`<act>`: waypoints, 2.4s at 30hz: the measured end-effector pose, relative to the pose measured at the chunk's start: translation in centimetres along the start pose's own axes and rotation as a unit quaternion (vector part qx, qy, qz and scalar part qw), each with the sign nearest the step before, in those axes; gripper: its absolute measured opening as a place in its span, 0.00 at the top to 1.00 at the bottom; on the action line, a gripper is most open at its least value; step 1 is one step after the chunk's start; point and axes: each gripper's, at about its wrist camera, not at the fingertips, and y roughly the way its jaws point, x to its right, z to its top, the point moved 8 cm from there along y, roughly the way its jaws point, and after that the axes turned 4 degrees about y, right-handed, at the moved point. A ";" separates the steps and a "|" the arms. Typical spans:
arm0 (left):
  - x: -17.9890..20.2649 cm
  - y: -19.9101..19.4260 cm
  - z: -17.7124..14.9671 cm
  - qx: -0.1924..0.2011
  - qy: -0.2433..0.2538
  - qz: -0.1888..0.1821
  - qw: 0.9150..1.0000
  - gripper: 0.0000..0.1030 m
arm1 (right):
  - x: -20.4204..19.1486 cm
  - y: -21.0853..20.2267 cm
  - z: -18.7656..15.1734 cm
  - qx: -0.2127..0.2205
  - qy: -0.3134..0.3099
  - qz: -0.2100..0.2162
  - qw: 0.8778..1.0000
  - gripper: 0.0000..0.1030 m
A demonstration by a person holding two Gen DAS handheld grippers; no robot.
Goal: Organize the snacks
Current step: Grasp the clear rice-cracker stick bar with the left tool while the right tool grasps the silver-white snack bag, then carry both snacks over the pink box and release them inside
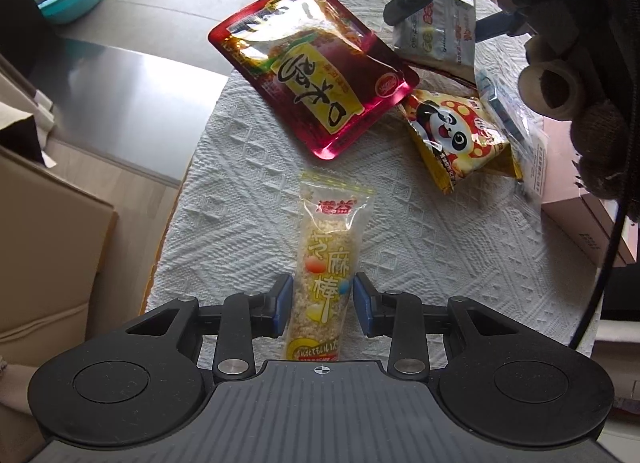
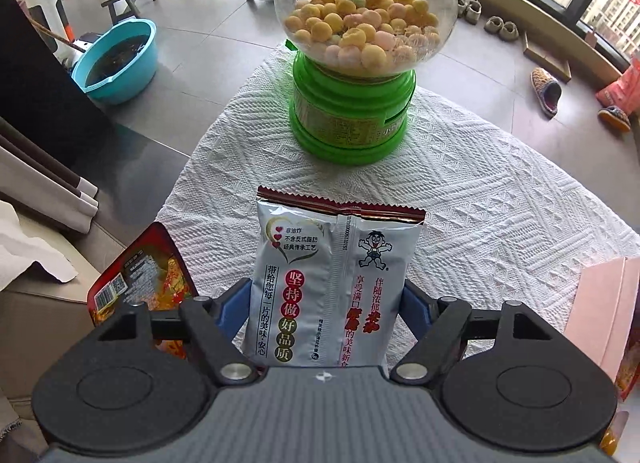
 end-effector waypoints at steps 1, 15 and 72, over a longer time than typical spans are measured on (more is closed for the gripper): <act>0.1 0.0 0.0 -0.001 0.000 0.002 1.000 0.64 | 0.0 -0.7 -0.1 0.003 -0.004 0.005 1.000 0.25; 2.4 -0.3 -3.7 -0.039 0.006 -0.011 0.999 0.67 | 1.1 -9.8 -7.6 -0.006 0.019 0.042 0.999 0.25; 18.9 1.8 10.4 0.051 0.164 -0.081 0.982 0.65 | 26.6 -10.8 -10.5 0.071 0.174 0.028 0.982 0.25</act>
